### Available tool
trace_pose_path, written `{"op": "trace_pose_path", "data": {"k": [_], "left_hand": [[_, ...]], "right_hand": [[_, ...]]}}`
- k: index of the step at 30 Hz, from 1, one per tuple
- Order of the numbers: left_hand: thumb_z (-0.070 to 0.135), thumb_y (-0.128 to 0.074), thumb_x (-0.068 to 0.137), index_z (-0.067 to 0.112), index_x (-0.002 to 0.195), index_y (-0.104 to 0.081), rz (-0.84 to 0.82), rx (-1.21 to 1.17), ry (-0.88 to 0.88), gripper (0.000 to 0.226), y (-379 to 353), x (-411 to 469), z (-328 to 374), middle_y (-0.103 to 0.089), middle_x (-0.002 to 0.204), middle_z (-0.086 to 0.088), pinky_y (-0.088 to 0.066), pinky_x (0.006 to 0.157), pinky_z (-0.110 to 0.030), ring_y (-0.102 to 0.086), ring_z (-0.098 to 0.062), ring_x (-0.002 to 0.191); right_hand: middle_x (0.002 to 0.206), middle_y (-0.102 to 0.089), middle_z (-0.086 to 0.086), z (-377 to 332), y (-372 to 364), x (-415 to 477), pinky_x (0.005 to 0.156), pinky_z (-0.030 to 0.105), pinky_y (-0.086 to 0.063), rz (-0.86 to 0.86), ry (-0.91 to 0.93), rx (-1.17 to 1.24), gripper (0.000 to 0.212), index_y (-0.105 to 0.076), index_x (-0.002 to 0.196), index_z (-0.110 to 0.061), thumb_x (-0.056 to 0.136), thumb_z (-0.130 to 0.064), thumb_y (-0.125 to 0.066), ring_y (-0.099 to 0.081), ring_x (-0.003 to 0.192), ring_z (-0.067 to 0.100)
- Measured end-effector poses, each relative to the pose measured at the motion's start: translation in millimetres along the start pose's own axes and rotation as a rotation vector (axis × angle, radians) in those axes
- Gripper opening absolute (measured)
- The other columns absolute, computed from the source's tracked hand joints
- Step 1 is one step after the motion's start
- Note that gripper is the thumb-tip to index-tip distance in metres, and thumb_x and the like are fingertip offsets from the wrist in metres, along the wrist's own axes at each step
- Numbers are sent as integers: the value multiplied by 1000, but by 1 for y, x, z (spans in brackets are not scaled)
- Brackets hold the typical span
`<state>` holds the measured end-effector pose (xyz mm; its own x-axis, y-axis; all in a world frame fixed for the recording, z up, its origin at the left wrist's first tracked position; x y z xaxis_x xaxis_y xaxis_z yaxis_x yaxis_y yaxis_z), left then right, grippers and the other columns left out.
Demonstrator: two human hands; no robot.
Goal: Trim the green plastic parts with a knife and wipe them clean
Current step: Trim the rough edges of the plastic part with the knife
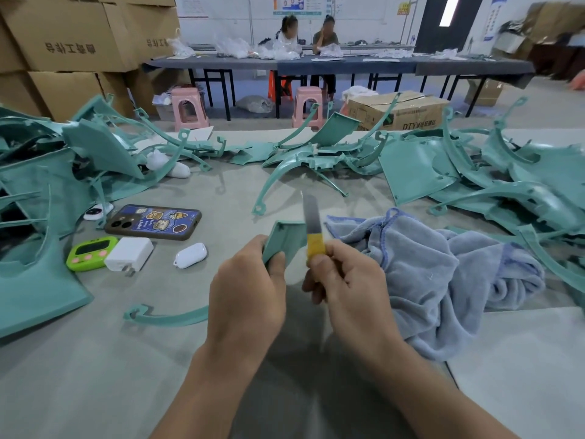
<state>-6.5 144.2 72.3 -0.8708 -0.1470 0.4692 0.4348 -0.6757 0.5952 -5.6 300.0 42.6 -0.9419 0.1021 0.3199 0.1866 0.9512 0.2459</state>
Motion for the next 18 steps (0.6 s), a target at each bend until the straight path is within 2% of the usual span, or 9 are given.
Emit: {"op": "trace_pose_path", "data": {"k": [2, 4, 6, 9, 11, 13, 15, 16, 18], "left_hand": [[27, -61, 96, 21, 88, -61, -3, 1, 2, 9, -1, 0, 0, -63, 71, 1, -46, 62, -40, -56, -32, 69], [25, -61, 96, 19, 91, -63, 1, 9, -5, 8, -1, 1, 1, -67, 75, -5, -48, 65, -43, -59, -37, 74], [24, -61, 96, 19, 94, -64, 6, 4, -10, 6, -1, -1, 2, -67, 75, -5, -48, 65, -42, -60, -38, 75], [24, -61, 96, 20, 94, -64, 5, 15, -14, 6, -1, -3, 4, -66, 73, -2, -41, 62, -36, -59, -35, 72], [25, -61, 96, 20, 93, -64, 8, 19, -15, 6, -1, -2, 3, -65, 73, -1, -41, 62, -36, -59, -34, 71], [25, -61, 96, 20, 93, -63, 8, 13, -11, 6, -1, -1, 1, -66, 74, -3, -47, 63, -40, -59, -36, 72], [25, -61, 96, 20, 93, -63, 2, 2, -14, 7, -1, -1, 0, -67, 74, -4, -49, 64, -42, -60, -36, 73], [25, -61, 96, 20, 93, -63, 0, -1, -19, 7, -1, -2, 0, -67, 74, -4, -49, 64, -42, -60, -36, 73], [26, -61, 96, 19, 94, -64, 2, 0, -24, 7, -1, -1, 0, -67, 74, -4, -49, 64, -42, -61, -36, 73]], "right_hand": [[67, -69, -4, -1, -10, -5, 56, 35, -53, -58, 21, -47, 22, -62, 80, -26, 98, -34, -52, -60, 54, 11], [64, -71, -3, 22, -4, 4, 59, 38, -53, 6, -145, -143, 25, -65, 78, -22, 99, -29, -54, -59, 53, 12], [63, -71, 3, 34, 9, 11, 56, 37, -50, 55, -259, -56, 28, -67, 76, -16, 100, -22, -54, -58, 50, 14], [64, -69, 6, 20, 10, 8, 51, 30, -46, -10, -96, 108, 26, -65, 77, -18, 97, -29, -53, -56, 50, 14], [64, -69, 4, 17, -3, 2, 52, 30, -46, -92, -80, 39, 26, -65, 77, -19, 95, -34, -54, -56, 49, 14], [63, -70, 6, 35, -1, 9, 58, 35, -46, -29, -241, -27, 27, -67, 77, -15, 98, -27, -54, -54, 48, 14], [62, -70, 9, 40, 10, 11, 58, 36, -44, 62, -328, 72, 29, -69, 76, -13, 101, -20, -54, -51, 47, 15], [61, -69, 10, 34, 12, 11, 54, 33, -43, 61, -278, 156, 29, -69, 76, -14, 100, -19, -55, -50, 47, 15], [62, -67, 10, 15, 4, 5, 47, 28, -43, -47, -132, 248, 25, -68, 76, -16, 97, -24, -57, -52, 47, 16]]}}
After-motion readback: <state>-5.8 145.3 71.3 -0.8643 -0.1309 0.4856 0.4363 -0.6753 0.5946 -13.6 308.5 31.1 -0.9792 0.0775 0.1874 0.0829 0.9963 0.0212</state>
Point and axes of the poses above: each hand's wrist, its own x-axis towards the middle knuckle, its own y-axis out of the back of the hand, z = x × y, the point moved 7 cm from there along x, towards the middle knuckle
